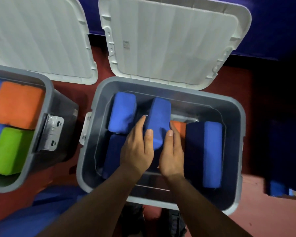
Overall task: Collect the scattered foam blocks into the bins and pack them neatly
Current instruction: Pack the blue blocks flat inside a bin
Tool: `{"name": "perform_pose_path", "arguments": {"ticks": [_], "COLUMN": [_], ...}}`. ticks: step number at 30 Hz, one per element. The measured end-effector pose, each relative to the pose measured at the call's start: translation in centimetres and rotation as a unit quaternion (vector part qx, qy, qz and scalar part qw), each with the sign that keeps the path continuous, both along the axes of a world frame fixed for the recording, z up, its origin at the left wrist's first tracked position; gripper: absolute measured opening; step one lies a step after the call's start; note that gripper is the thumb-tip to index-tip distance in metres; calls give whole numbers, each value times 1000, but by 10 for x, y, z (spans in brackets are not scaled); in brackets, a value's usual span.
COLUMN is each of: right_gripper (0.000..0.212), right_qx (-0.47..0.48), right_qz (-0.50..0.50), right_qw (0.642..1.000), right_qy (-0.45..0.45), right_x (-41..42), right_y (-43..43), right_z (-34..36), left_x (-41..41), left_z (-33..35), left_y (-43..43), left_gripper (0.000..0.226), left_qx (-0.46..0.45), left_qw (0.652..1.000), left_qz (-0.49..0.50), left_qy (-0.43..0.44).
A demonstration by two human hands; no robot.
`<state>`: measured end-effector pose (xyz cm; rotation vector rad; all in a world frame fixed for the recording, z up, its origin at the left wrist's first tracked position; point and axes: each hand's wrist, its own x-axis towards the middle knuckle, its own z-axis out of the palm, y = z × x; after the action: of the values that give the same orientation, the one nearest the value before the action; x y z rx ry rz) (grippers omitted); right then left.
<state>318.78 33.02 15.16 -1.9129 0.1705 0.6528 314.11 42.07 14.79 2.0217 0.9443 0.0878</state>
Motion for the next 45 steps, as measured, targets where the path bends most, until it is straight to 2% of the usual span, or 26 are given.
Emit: {"name": "perform_pose_path", "arguments": {"ticks": [4,6,11,13,14,17,21,22,26,29,39,45], "right_gripper": [79,80,48,32,31,51,76,80,58,57,60,52], "right_qx": [-37,-49,-27,-17,-3,24,12,14,9,-1,8,-5], "right_qz": [-16,4,-14,5,10,21,44,48,85,94,88,40], "right_qw": [997,997,997,995,994,991,989,989,992,994,994,999], "right_qy": [62,63,76,99,113,131,140,138,95,61,69,6], "right_x": [-8,-6,29,39,42,45,44,45,48,45,45,37], "right_y": [0,6,27,35,38,41,55,58,73,79,68,24], "right_z": [-4,-6,-23,-35,-40,-60,-78,-83,-86,-92,-87,-58], "left_x": [-11,-10,20,24,24,28,35,35,28,25,26,23], "left_z": [-2,-2,-14,-25,-32,-50,-70,-75,-90,-96,-93,-80], "left_y": [0,3,17,26,30,42,59,63,68,69,66,56], "left_gripper": [85,86,91,83,79,70,66,66,66,63,64,67], "left_qx": [-9,-2,-26,31,76,173,239,253,308,342,335,350], "left_qw": [998,997,997,997,992,968,950,944,925,914,913,906], "left_qz": [-9,-20,-12,-46,-72,-144,-162,-171,-180,-171,-185,-185], "left_qy": [65,71,66,58,65,108,116,123,130,138,145,148]}}
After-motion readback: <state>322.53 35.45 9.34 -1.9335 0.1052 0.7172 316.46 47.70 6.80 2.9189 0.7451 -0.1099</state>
